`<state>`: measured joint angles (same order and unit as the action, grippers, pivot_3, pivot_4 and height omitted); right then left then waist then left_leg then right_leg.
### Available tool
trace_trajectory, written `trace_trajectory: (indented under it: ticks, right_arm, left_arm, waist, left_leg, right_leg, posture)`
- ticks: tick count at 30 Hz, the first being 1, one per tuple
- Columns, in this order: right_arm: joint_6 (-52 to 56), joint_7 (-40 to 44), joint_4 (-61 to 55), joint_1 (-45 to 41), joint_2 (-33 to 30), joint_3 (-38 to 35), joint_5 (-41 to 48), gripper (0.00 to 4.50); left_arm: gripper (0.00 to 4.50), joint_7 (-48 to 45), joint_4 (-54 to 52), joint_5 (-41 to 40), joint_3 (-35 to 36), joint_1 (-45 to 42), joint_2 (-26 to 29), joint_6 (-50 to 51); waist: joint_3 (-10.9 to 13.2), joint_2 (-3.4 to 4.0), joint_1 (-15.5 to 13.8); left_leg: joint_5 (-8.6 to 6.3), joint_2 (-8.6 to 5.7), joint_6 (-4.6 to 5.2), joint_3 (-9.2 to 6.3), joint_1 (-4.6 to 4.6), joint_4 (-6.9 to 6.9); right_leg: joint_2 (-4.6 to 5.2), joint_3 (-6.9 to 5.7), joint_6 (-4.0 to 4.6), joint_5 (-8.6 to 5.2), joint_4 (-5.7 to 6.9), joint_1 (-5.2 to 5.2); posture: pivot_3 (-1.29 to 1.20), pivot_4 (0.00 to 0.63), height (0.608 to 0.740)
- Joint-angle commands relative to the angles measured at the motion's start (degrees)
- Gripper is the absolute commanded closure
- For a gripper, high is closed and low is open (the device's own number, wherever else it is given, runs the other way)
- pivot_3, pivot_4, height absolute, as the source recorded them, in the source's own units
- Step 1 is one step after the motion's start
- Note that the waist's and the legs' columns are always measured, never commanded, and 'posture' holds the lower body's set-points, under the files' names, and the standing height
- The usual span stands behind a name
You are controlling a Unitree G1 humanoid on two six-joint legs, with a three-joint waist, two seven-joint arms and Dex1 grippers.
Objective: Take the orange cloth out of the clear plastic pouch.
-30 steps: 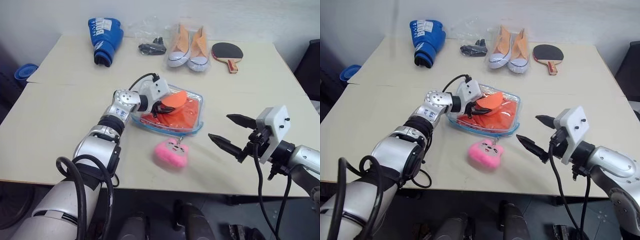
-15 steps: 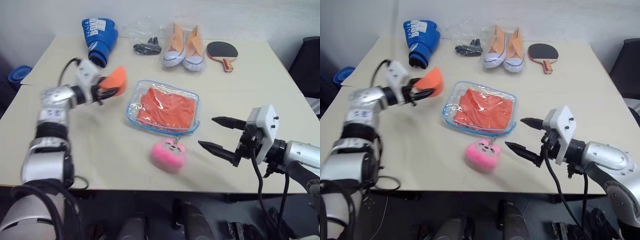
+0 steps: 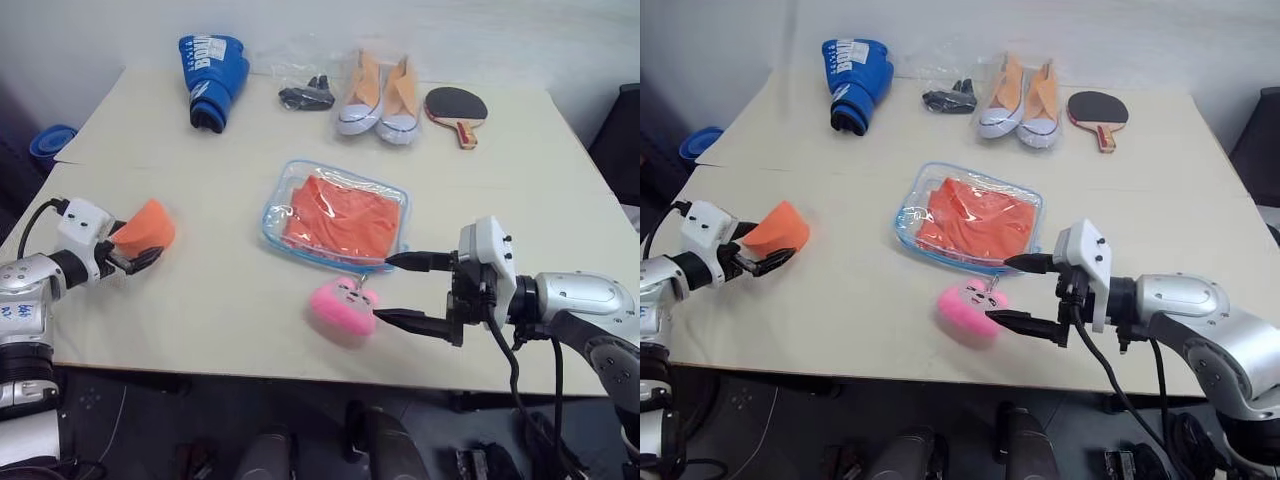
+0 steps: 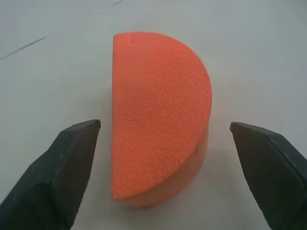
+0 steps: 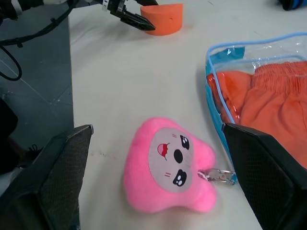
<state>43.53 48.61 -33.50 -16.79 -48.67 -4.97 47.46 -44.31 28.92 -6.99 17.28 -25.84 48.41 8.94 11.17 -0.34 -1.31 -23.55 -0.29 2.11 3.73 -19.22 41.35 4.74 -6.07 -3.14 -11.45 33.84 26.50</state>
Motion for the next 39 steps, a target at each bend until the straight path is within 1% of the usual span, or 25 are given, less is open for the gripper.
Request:
trace_trajectory:
  ticks: [1,5,8,9,12,13,14,17,19,20,22,24,25,27,28,30,33,36,39]
  right_arm:
    - [-1.7,1.5,-0.1,-0.4,-0.2,-0.9,-0.4,0.00]
    - [-2.0,2.1,0.2,0.1,-0.5,-1.6,-1.1,0.00]
    - [-2.2,2.3,0.4,1.2,-0.9,-2.6,-1.8,0.00]
    - [-2.2,2.3,0.4,1.4,-0.9,-2.8,-2.0,0.00]
    - [-2.4,2.5,0.0,3.0,-1.3,-3.8,-2.3,0.00]
    - [-2.3,2.5,-0.1,3.4,-1.3,-4.2,-2.3,0.00]
    - [-2.2,2.4,-0.3,3.7,-1.4,-4.4,-2.3,0.00]
    - [-2.3,2.3,-0.7,4.6,-1.8,-5.3,-2.6,0.00]
    - [-2.0,2.0,-0.9,4.9,-2.0,-6.0,-2.4,0.00]
    - [-1.9,1.8,-1.2,5.1,-2.0,-6.5,-2.3,0.00]
    - [-1.6,1.2,-1.6,5.6,-2.0,-7.4,-2.1,0.00]
    - [-1.4,0.5,-2.2,6.2,-1.9,-7.9,-2.1,0.00]
    - [-1.4,0.3,-2.5,6.4,-1.9,-8.1,-2.2,0.00]
    - [-1.2,-1.1,-4.0,7.7,-1.4,-8.8,-1.9,0.00]
    - [-1.0,-2.0,-4.7,8.4,-1.1,-9.1,-1.8,0.00]
    - [-0.8,-3.6,-6.0,9.4,-0.7,-9.5,-1.6,0.00]
    - [-0.5,-5.6,-8.1,11.4,-0.3,-10.7,-0.9,0.00]
    - [-0.3,-7.4,-10.1,14.0,-0.3,-12.5,-0.1,0.00]
    - [-0.2,-9.0,-11.0,15.1,-0.3,-13.3,0.4,0.00]
  left_arm:
    - [0.01,1.2,-4.4,-2.5,4.2,2.5,2.7,2.5]
    - [0.01,-1.6,-6.5,-5.9,8.5,5.6,6.5,5.7]
    - [0.01,-8.4,-8.0,-11.0,12.0,7.2,10.7,9.1]
    - [0.01,-9.7,-8.3,-11.9,12.4,7.5,11.4,9.6]
    - [0.01,-17.5,-10.7,-17.1,13.7,7.0,16.3,15.6]
    - [0.01,-19.7,-12.0,-18.3,13.3,6.6,17.6,16.6]
    - [0.01,-21.8,-13.9,-18.6,11.4,5.5,18.7,16.1]
    - [0.01,-25.5,-19.3,-16.0,2.2,0.8,19.1,11.5]
    - [0.01,-27.1,-19.9,-9.9,-6.2,-4.1,17.0,2.9]
    - [0.01,-27.8,-19.0,-6.8,-10.6,-7.9,14.8,-1.4]
    - [0.01,-28.8,-16.3,-2.5,-17.2,-15.1,10.1,-7.3]
    - [0.01,-30.4,-12.3,1.0,-21.9,-20.5,6.2,-12.8]
    - [0.01,-31.0,-10.6,2.1,-23.2,-22.1,5.2,-14.9]
    - [0.01,-29.5,-1.2,9.2,-29.0,-28.3,0.9,-25.7]
    - [0.01,-28.8,3.3,11.4,-31.1,-31.0,-1.5,-29.5]
    - [0.01,-28.5,10.4,13.4,-33.3,-34.6,-5.1,-34.4]
    - [0.01,-27.2,19.0,17.1,-35.7,-38.3,-7.9,-41.5]
    - [0.01,-23.3,26.6,20.2,-37.1,-41.8,-11.1,-45.4]
    - [0.01,-19.3,31.6,23.2,-38.1,-43.8,-12.7,-48.2]
  waist:
    - [0.0,0.00,0.2]
    - [0.0,-0.02,0.7]
    - [0.0,-0.02,1.0]
    - [0.0,-0.02,0.9]
    - [0.0,-0.01,0.6]
    - [0.0,-0.01,0.5]
    - [0.0,-0.01,0.4]
    - [0.0,-0.01,-0.2]
    - [0.0,0.03,-0.3]
    - [0.0,0.05,-0.4]
    - [0.0,0.05,-0.4]
    - [0.0,0.00,-0.4]
    - [0.0,-0.02,-0.2]
    - [0.0,-0.02,0.2]
    - [0.0,-0.02,0.2]
    - [0.0,-0.02,0.0]
    - [0.0,-0.02,0.0]
    - [0.0,-0.02,-0.2]
    - [0.0,-0.03,-0.2]
  left_leg:
    - [0.00,0.01,-0.01,0.02,0.00,0.00]
    - [-0.06,0.13,-0.13,0.05,0.02,-0.01]
    - [-0.08,0.14,-0.17,0.05,0.02,-0.01]
    - [-0.08,0.14,-0.17,0.04,0.01,-0.01]
    - [-0.08,0.12,-0.17,0.02,0.01,0.00]
    - [-0.08,0.12,-0.17,0.03,0.01,0.00]
    - [-0.08,0.11,-0.17,0.04,0.01,0.00]
    - [-0.08,0.10,-0.17,0.04,0.02,0.01]
    - [-0.08,0.05,-0.17,0.05,0.04,0.01]
    - [-0.08,0.04,-0.17,0.08,0.06,0.00]
    - [-0.05,-0.01,-0.16,0.16,0.05,0.01]
    - [-0.04,-0.02,-0.14,0.29,0.03,0.03]
    - [-0.03,-0.01,-0.13,0.50,0.02,0.03]
    - [-0.04,0.05,-0.13,0.87,0.05,-0.03]
    - [-0.04,0.03,-0.13,1.00,0.07,-0.06]
    - [-0.04,0.04,-0.13,1.06,0.12,-0.05]
    - [-0.04,0.10,-0.12,1.14,0.15,-0.05]
    - [-0.05,0.11,-0.10,1.10,0.15,-0.02]
    - [-0.07,0.07,0.00,1.05,0.11,-0.01]
  right_leg:
    - [-0.02,0.00,0.00,0.00,0.00,0.01]
    - [-0.13,0.00,0.09,-0.05,0.02,0.04]
    - [-0.12,-0.01,0.12,-0.07,0.02,0.06]
    - [-0.12,-0.01,0.13,-0.07,0.01,0.05]
    - [-0.09,-0.03,0.13,-0.08,0.02,0.05]
    - [-0.10,-0.03,0.13,-0.08,0.01,0.04]
    - [-0.10,-0.02,0.13,-0.08,0.01,0.04]
    - [-0.11,-0.01,0.14,-0.08,0.01,0.04]
    - [-0.10,0.00,0.14,-0.08,0.03,0.00]
    - [-0.10,0.01,0.14,-0.08,0.04,-0.01]
    - [-0.31,-0.06,0.13,-0.08,0.07,0.00]
    - [-0.52,-0.14,0.13,-0.07,0.11,0.00]
    - [-0.56,-0.23,0.12,-0.07,0.10,0.02]
    - [-0.66,-0.15,0.11,-0.06,0.09,0.10]
    - [-0.71,-0.15,0.11,-0.06,0.08,0.09]
    - [-0.78,-0.13,0.11,-0.06,0.10,0.08]
    - [-0.77,-0.04,0.10,-0.06,0.12,0.08]
    - [-0.75,-0.06,0.09,-0.05,0.12,0.10]
    - [-0.65,-0.08,0.03,-0.02,0.10,0.10]
  posture:
    - [0.00,0.150,0.740]
    - [0.00,0.150,0.740]
    - [0.00,0.150,0.740]
    - [0.00,0.150,0.740]
    - [0.00,0.150,0.740]
    - [0.00,0.150,0.740]
    - [0.00,0.150,0.740]
    - [0.00,0.150,0.740]
    - [0.00,0.150,0.740]
    - [0.00,0.150,0.740]
    - [0.00,0.150,0.740]
    - [0.00,0.150,0.740]
    - [0.00,0.150,0.740]
    - [0.00,0.150,0.740]
    - [0.00,0.150,0.740]
    - [0.00,0.150,0.740]
    - [0.00,0.150,0.740]
    - [0.00,0.150,0.740]
    - [0.00,0.150,0.740]
